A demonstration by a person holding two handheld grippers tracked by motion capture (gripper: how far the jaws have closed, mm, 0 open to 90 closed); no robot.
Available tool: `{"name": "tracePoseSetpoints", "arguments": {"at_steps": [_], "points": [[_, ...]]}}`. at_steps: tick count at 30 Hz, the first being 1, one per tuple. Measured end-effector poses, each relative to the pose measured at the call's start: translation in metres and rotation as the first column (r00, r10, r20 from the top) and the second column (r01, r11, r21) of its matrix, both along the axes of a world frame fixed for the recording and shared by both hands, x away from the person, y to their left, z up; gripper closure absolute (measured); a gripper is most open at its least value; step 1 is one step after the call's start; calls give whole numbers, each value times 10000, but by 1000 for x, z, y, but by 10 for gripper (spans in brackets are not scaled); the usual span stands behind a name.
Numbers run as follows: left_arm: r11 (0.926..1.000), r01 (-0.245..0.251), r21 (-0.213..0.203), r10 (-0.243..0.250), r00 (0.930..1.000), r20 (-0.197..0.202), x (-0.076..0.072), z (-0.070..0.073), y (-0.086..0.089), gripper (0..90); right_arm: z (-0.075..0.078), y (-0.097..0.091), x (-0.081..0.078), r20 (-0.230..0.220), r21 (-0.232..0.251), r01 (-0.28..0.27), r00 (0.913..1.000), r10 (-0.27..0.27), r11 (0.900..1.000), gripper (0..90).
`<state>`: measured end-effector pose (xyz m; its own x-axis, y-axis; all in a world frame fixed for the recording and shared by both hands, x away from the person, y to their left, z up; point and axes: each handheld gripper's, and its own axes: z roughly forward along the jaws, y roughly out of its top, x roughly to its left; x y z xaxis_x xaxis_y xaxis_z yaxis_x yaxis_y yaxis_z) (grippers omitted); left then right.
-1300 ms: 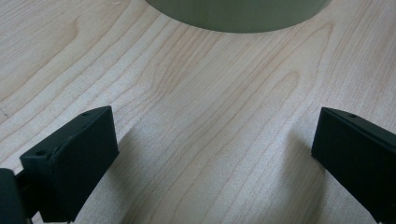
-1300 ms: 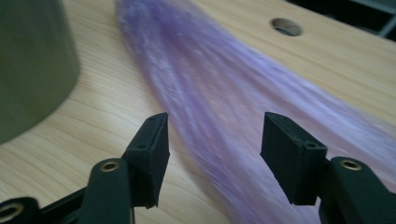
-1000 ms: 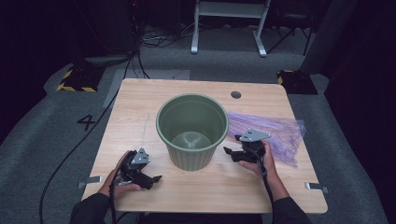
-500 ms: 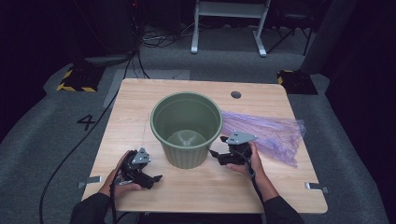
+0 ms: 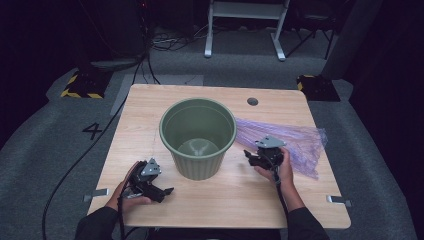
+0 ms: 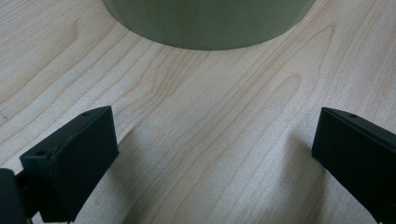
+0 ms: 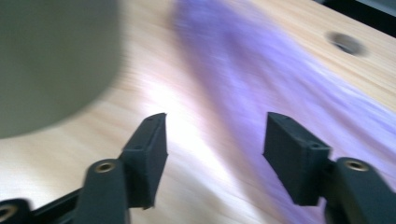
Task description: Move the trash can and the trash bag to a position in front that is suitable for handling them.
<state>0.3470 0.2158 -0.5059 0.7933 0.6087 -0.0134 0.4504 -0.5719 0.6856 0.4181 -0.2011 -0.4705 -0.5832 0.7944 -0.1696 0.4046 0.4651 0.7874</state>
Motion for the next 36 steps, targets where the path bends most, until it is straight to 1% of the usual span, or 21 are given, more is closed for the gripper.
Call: {"name": "tracePoseSetpoints", "arguments": {"at_steps": [1, 2, 3, 6, 7, 9, 12, 13, 15, 19, 22, 24, 25, 28, 29, 30, 31, 32, 34, 36], "points": [[10000, -2, -2, 2, 10000, 2, 0, 0, 0, 0, 0, -8, 2, 57, -158, 395, 9992, -394, 9991, 477], [10000, 0, -2, 0, 10000, 1, 0, 0, 0, 0, -1, -14, 3, -17, -103, 582, 9983, -582, 9983, 485], [10000, 1, 0, -1, 10000, 3, 0, 0, 0, 0, -2, -19, 4, -138, -22, 671, 9977, -671, 9977, 490], [10000, 3, 5, -3, 10000, 2, 0, 0, 0, 0, -6, -29, 6, -382, -190, 940, 9948, -947, 9954, 515], [10000, -1, -2, 1, 10000, 1, 0, 0, 0, 0, -9, -33, 6, -470, -148, 1021, 9936, -1027, 9947, 534], [10000, 0, -1, 0, 10000, 4, 0, 0, 0, 0, -12, -38, 7, -669, -182, 1057, 9920, -1067, 9942, 577], [10000, 0, 2, 0, 10000, 1, 0, 0, 0, 0, -18, -47, 9, -867, -223, 1077, 9902, -1093, 9939, 685], [10000, -1, 2, 1, 10000, 2, 0, 0, 0, 0, -19, -51, 9, -867, -260, 1094, 9900, -1112, 9937, 726], [10000, 2, 2, -2, 10000, 2, 0, 0, 0, 0, -20, -57, 9, -882, -322, 1102, 9897, -1127, 9934, 780], [10000, 1, 2, -1, 10000, 2, 0, 0, 0, 0, -21, -69, 9, -909, -284, 1156, 9889, -1177, 9929, 826], [10000, 1, 0, -1, 10000, 1, 0, 0, 0, 0, -20, -76, 7, -887, -481, 1121, 9893, -1160, 9925, 828], [10000, 4, -5, -4, 10000, 4, 0, 0, 0, 0, -19, -81, 6, -770, -632, 1304, 9878, -1351, 9894, 816], [10000, 1, 3, -1, 10000, 3, 0, 0, 0, 0, -18, -85, 5, -731, -617, 1366, 9873, -1409, 9887, 785], [10000, 1, -6, -1, 10000, 4, 0, 0, 0, 0, -15, -95, 4, -530, -486, 1388, 9885, -1413, 9891, 727], [10000, -1, -2, 1, 10000, 1, 0, 0, 0, 0, -14, -98, 3, -478, -340, 1351, 9895, -1366, 9903, 705], [10000, 2, 2, -2, 10000, 2, 0, 0, 0, 0, -13, -99, 3, -488, -235, 1379, 9891, -1389, 9902, 663], [10000, 0, -1, 0, 10000, 2, 0, 0, 0, 0, -12, -99, 3, -516, -190, 1390, 9888, -1398, 9901, 596], [10000, 7, 3, -7, 10000, 7, 0, 0, 0, 0, -11, -97, 2, -442, -207, 1375, 9894, -1383, 9903, 546], [10000, 1, 1, -1, 10000, 0, 0, 0, 0, 0, -6, -91, 1, -259, -185, 1361, 9903, -1365, 9905, 479], [10000, 1, 2, -1, 10000, 3, 0, 0, 0, 0, -1, -82, 1, -132, 138, 1163, 9931, -1161, 9931, 402]]}}
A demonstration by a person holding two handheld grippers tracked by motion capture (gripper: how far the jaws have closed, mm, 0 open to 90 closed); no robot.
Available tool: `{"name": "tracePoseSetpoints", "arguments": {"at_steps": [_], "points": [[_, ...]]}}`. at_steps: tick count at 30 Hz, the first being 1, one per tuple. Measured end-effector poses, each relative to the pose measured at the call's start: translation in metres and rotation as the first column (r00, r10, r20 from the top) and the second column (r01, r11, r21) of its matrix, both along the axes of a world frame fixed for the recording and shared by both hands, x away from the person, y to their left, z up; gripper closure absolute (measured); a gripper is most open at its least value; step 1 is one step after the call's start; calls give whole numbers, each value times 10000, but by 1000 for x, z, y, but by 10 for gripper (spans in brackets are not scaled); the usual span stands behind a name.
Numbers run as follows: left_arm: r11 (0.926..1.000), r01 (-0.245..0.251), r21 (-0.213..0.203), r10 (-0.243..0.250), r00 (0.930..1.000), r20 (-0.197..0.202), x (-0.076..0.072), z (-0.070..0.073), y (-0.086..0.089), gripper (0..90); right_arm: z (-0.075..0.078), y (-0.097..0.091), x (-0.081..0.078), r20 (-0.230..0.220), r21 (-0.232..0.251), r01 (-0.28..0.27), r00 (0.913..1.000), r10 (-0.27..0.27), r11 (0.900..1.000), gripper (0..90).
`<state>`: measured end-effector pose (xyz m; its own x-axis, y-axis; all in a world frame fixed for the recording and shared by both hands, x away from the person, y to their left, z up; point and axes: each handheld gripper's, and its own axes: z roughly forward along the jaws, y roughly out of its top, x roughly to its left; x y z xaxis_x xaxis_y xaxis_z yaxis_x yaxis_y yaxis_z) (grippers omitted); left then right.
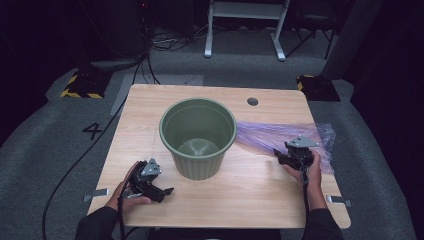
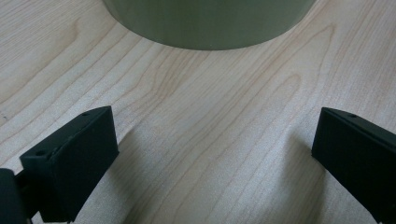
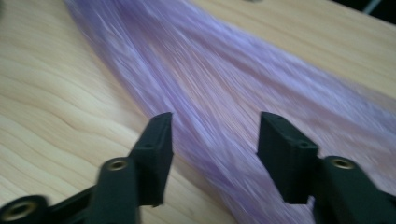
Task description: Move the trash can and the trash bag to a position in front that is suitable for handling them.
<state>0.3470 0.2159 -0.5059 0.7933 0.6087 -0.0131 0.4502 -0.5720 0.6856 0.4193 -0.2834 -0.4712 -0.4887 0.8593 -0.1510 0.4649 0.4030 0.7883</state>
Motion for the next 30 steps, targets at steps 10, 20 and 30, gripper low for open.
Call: {"name": "tracePoseSetpoints", "arguments": {"at_steps": [10, 20, 30], "points": [[10000, 2, 2, -2, 10000, -1, 0, 0, 0, 0, -5, 38, 17, 13, 25, -494, 9988, 494, 9988, 265], [10000, -1, 0, 1, 10000, 0, 0, 0, 0, 0, -30, 33, 37, -964, 469, 161, 9953, -115, 9988, 276], [10000, 1, -5, -1, 10000, 2, 0, 0, 0, 0, -31, 28, 40, -1188, 1064, -5, 9928, 132, 9943, 480]]}}
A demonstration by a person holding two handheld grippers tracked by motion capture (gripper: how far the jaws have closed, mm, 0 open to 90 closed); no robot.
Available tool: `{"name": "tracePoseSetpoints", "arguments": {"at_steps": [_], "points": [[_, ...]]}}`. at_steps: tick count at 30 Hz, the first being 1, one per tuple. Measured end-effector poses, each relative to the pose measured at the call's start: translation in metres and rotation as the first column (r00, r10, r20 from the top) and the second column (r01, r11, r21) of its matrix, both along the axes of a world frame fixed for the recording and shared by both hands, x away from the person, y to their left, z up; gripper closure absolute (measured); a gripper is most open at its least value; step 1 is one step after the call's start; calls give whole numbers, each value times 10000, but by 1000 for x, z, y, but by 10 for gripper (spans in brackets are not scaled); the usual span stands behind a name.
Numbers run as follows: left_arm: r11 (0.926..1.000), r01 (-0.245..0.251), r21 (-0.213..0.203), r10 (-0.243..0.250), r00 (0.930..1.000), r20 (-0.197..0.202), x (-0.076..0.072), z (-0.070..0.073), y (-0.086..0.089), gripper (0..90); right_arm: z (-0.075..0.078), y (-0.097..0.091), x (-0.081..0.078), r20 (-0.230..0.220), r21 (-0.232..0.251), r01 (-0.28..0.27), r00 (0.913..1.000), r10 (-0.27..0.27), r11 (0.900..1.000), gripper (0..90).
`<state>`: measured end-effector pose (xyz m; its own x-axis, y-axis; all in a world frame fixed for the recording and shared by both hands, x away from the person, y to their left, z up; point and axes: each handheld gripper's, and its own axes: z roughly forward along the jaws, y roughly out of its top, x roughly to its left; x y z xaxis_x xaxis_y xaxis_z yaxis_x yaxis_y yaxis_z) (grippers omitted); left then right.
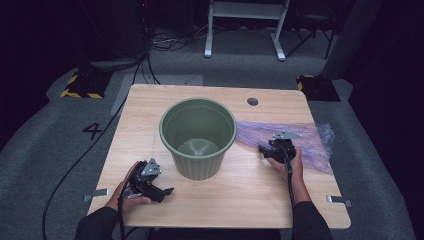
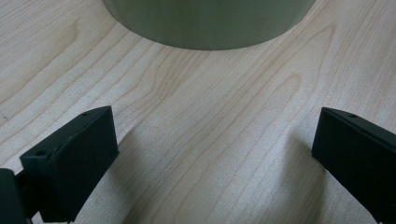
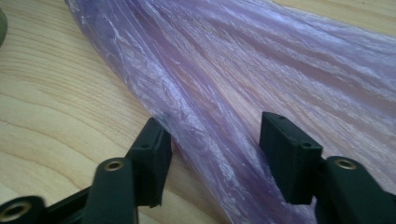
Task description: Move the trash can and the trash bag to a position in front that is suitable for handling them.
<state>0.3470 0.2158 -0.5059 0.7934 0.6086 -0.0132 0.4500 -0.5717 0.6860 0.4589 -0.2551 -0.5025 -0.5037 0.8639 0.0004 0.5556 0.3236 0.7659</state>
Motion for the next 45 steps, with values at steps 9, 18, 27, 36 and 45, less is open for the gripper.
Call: {"name": "tracePoseSetpoints", "arguments": {"at_steps": [9, 18, 27, 36, 45], "points": [[10000, -7, 4, 7, 10000, 2, 0, 0, 0, 0, 1, -7, -2, 31, 97, 210, 9998, -210, 9997, 794], [10000, -7, 5, 7, 10000, 1, 0, 0, 0, 0, 3, -15, -9, 369, -334, 82, 9993, -70, 9994, 876], [10000, -10, 9, 10, 10000, -2, 0, 0, 0, 0, 11, -30, -31, 255, -380, -597, 9978, 607, 9975, 843], [10000, -11, 9, 11, 10000, -4, 0, 0, 0, 0, 16, -27, -47, 409, -564, -888, 9950, 912, 9945, 587], [10000, -11, 8, 11, 10000, 0, 0, 0, 0, 0, 25, -12, -38, 754, -318, -726, 9943, 748, 9969, 228]]}}
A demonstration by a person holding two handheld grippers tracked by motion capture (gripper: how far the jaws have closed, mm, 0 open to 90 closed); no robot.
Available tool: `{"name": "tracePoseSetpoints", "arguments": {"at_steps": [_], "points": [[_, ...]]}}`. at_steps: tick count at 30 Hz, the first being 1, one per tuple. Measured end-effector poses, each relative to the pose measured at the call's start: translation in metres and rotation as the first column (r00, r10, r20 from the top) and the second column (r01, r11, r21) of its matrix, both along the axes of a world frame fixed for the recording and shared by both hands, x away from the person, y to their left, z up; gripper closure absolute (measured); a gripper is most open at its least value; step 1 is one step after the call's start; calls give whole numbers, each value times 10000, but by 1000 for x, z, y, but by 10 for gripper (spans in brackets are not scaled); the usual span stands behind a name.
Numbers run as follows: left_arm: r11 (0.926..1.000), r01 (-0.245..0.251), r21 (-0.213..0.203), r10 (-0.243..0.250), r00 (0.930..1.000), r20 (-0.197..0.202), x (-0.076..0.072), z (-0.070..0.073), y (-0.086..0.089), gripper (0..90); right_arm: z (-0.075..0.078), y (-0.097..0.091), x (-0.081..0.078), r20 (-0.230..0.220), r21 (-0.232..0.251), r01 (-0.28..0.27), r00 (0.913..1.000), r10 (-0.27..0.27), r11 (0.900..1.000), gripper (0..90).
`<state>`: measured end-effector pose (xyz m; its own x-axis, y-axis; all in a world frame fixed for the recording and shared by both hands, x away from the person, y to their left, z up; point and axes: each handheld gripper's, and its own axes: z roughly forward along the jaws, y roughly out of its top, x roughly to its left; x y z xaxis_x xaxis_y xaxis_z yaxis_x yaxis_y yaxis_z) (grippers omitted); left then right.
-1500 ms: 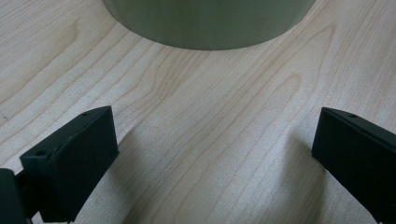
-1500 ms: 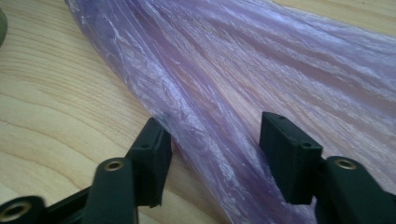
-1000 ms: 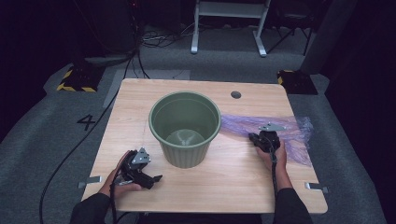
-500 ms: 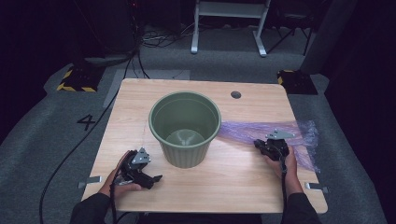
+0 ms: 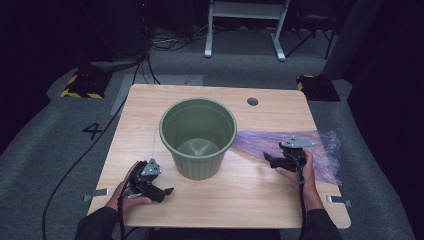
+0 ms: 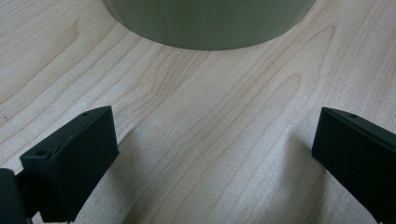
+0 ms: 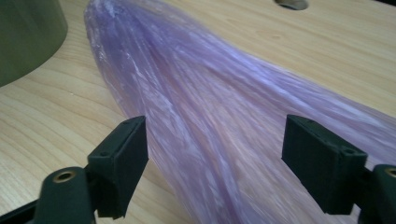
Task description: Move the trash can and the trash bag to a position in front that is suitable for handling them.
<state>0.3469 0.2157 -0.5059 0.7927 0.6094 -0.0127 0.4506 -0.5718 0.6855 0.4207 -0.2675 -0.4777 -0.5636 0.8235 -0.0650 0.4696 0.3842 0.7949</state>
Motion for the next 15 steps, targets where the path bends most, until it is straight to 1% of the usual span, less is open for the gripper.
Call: {"name": "tracePoseSetpoints", "arguments": {"at_steps": [3, 4, 5, 6, 8, 9, 10, 11, 14, 15], "points": [[10000, 5, -4, -5, 10000, 0, 0, 0, 0, 0, 0, 11, 4, -69, -130, -269, 9996, 268, 9996, 196], [10000, -1, -4, 1, 10000, -3, 0, 0, 0, 0, 1, 14, 6, -35, -212, -242, 9997, 241, 9995, 188], [10000, -2, -2, 2, 10000, -3, 0, 0, 0, 0, 0, 18, 9, -100, -189, -273, 9996, 271, 9995, 173], [10000, 0, -4, 0, 10000, -4, 0, 0, 0, 0, -2, 20, 13, -161, -217, -215, 9996, 212, 9995, 172], [10000, 4, -4, -4, 10000, 0, 0, 0, 0, 0, -8, 22, 18, -265, -417, 8, 9996, -19, 9991, 172], [10000, 0, 0, 0, 10000, -1, 0, 0, 0, 0, -12, 22, 22, -421, -546, 42, 9991, -65, 9985, 172], [10000, -1, -1, 1, 10000, -1, 0, 0, 0, 0, -14, 22, 23, -484, -576, 123, 9987, -151, 9983, 171], [10000, 3, -6, -3, 10000, 0, 0, 0, 0, 0, -17, 20, 26, -582, -464, 299, 9978, -325, 9985, 168], [10000, -1, -1, 1, 10000, -1, 0, 0, 0, 0, -23, 18, 29, -826, -409, 491, 9952, -524, 9980, 200], [10000, 2, -7, -2, 10000, 0, 0, 0, 0, 0, -24, 17, 30, -857, -295, 474, 9951, -497, 9984, 257]]}}
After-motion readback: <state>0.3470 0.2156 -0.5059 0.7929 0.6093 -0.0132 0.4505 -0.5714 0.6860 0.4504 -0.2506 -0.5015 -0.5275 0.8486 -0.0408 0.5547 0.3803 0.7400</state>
